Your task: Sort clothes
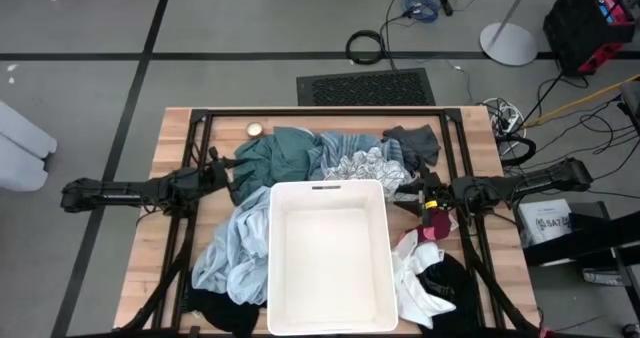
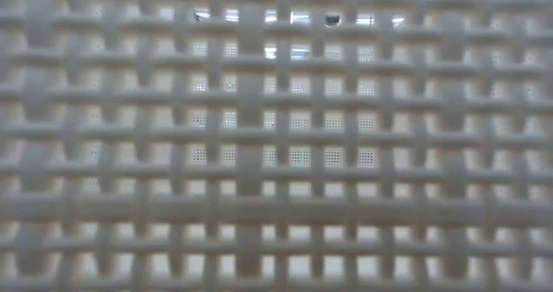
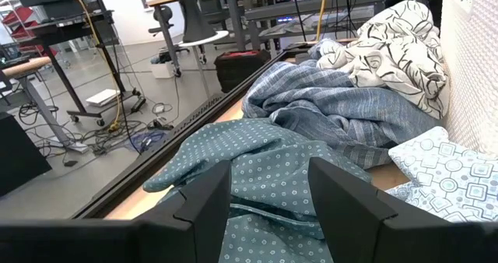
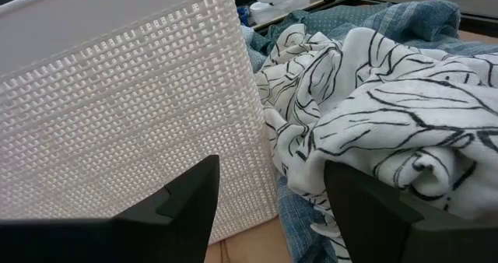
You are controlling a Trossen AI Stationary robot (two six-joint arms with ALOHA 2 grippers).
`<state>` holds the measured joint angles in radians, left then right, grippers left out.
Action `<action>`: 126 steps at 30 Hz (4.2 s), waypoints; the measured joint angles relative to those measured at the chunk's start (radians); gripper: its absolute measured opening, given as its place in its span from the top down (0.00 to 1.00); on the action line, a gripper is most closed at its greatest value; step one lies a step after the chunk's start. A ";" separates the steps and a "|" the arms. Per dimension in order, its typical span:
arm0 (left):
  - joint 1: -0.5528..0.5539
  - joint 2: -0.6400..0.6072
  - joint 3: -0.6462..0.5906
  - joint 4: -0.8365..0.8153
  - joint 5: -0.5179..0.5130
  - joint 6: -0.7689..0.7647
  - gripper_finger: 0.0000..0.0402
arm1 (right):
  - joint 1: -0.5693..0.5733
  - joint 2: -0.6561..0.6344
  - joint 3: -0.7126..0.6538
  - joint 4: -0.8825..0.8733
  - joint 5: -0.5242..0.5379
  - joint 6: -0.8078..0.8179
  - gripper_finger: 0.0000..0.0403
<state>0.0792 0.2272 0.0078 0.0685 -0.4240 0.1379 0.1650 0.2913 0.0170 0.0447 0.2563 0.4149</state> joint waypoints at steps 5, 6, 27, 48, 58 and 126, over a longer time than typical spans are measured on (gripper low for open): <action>0.000 0.000 0.000 0.000 0.000 0.000 0.55 | 0.000 0.000 0.000 0.000 0.000 0.000 0.46; 0.000 0.000 0.000 0.000 0.000 0.000 0.55 | 0.000 0.000 0.000 0.000 0.000 0.000 0.46; 0.000 0.000 0.000 0.000 0.000 0.000 0.55 | 0.000 0.000 0.000 0.000 0.000 0.000 0.46; 0.000 0.000 0.000 0.000 0.000 0.000 0.55 | 0.000 0.000 0.000 0.000 0.000 0.000 0.46; 0.000 0.000 0.000 0.000 0.000 0.000 0.55 | 0.000 0.000 0.000 0.000 0.000 0.000 0.46; 0.000 0.000 0.000 -0.006 0.133 -0.321 0.55 | 0.000 0.000 0.000 0.013 0.005 0.101 0.46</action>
<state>0.0789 0.2268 0.0078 0.0624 -0.2909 -0.1836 0.1652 0.2913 0.0170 0.0578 0.2612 0.5162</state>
